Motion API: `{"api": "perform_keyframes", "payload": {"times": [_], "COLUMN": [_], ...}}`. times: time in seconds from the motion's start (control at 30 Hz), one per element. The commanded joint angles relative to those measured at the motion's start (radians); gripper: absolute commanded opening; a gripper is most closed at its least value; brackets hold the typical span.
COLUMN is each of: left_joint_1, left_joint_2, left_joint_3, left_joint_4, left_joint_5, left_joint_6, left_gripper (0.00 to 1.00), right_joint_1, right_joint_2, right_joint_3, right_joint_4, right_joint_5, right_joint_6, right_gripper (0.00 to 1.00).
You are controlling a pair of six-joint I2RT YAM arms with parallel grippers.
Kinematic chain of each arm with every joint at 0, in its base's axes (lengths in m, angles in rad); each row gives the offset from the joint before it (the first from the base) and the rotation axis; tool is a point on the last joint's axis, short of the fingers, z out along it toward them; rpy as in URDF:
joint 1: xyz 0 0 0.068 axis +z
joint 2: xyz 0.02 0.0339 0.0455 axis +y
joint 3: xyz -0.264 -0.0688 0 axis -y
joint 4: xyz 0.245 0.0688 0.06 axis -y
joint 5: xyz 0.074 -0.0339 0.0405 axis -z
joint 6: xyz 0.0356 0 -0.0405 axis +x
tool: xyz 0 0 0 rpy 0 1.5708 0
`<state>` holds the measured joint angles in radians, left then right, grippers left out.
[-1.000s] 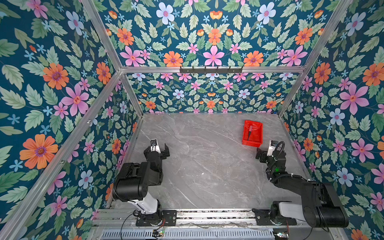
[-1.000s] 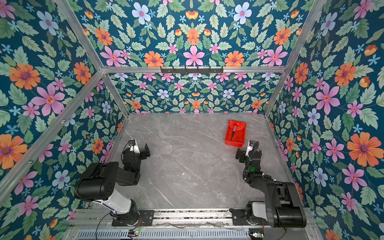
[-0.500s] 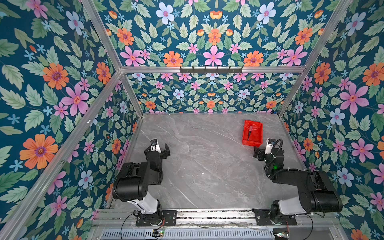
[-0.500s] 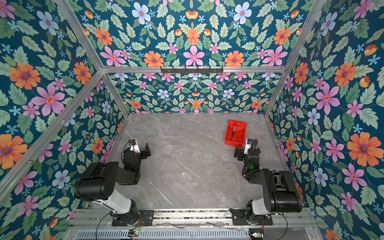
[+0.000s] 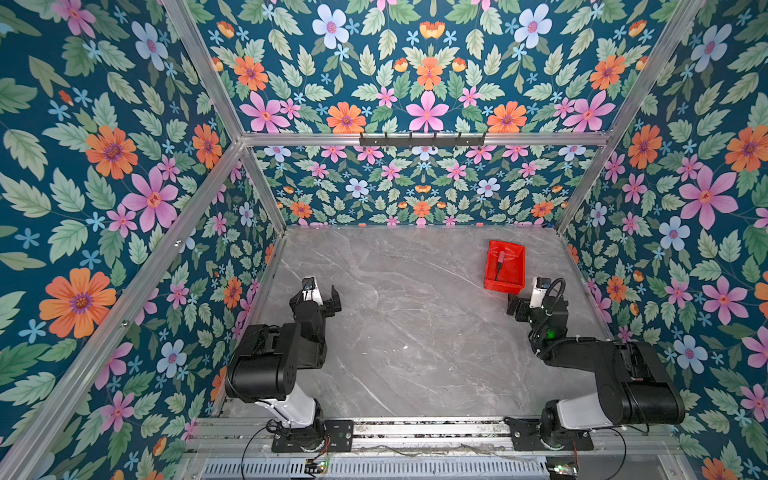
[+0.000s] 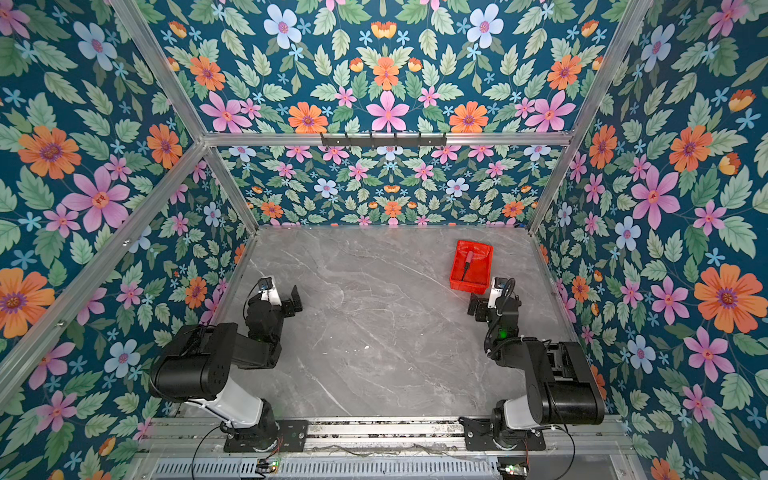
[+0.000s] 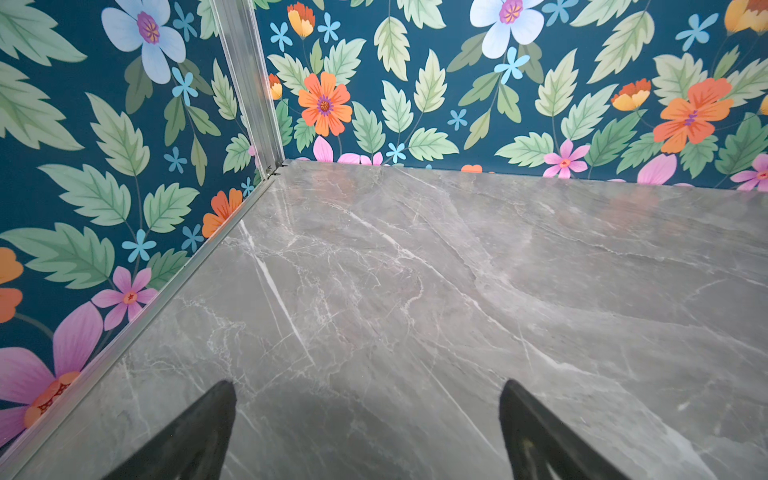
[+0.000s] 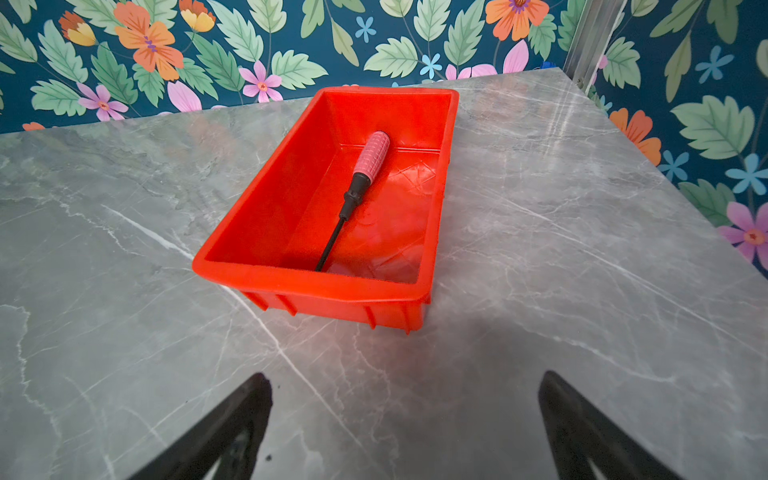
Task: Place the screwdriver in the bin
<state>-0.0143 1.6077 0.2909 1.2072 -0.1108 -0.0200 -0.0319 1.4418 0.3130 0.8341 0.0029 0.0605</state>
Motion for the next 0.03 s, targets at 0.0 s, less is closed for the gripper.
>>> {"api": "perform_keyframes", "payload": {"times": [0.0], "left_joint_1": [0.0], "left_joint_2": [-0.001], "left_joint_3": [-0.001], "left_joint_4": [0.012], "left_joint_5": [-0.003], "left_joint_6": [0.003], "left_gripper": [1.0], "right_joint_1": [0.001], "right_joint_2": [-0.008], "right_joint_3": [-0.009], "right_joint_4": [0.053], "right_joint_5": [-0.012], "right_joint_6": [-0.013], "right_gripper": [0.99]}}
